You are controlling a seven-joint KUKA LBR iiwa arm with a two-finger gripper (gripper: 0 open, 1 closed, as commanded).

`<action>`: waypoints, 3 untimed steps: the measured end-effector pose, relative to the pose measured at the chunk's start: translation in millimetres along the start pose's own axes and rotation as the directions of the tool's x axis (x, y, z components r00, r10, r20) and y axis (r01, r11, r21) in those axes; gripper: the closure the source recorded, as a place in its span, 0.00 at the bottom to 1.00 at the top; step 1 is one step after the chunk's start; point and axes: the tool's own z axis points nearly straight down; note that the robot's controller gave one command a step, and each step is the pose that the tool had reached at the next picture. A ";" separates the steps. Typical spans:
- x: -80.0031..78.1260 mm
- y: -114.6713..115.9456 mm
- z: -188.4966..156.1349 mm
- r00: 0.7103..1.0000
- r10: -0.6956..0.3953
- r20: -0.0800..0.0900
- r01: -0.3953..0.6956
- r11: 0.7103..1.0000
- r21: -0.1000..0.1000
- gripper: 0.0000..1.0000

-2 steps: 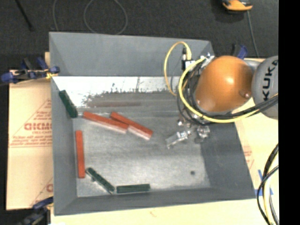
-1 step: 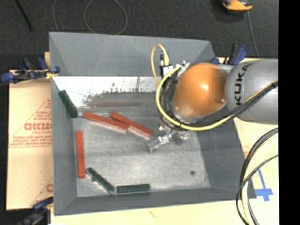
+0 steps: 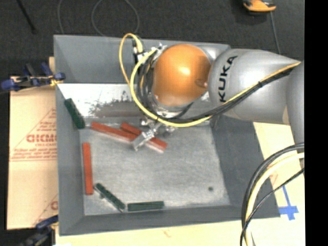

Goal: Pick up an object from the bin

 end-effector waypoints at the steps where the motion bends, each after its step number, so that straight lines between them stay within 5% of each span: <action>1: -35.2 -12.6 9.5 0.998 0.058 0.001 -0.058 0.998 -0.002 0.00; 2: -33.5 -11.4 9.8 0.998 0.065 0.001 -0.065 0.998 -0.007 1.00; 3: -32.8 -11.8 9.3 0.998 0.068 -0.001 -0.068 0.998 -0.006 0.00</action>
Offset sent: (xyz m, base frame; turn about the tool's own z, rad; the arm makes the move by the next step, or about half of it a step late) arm -0.0033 0.0354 -0.0118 0.0583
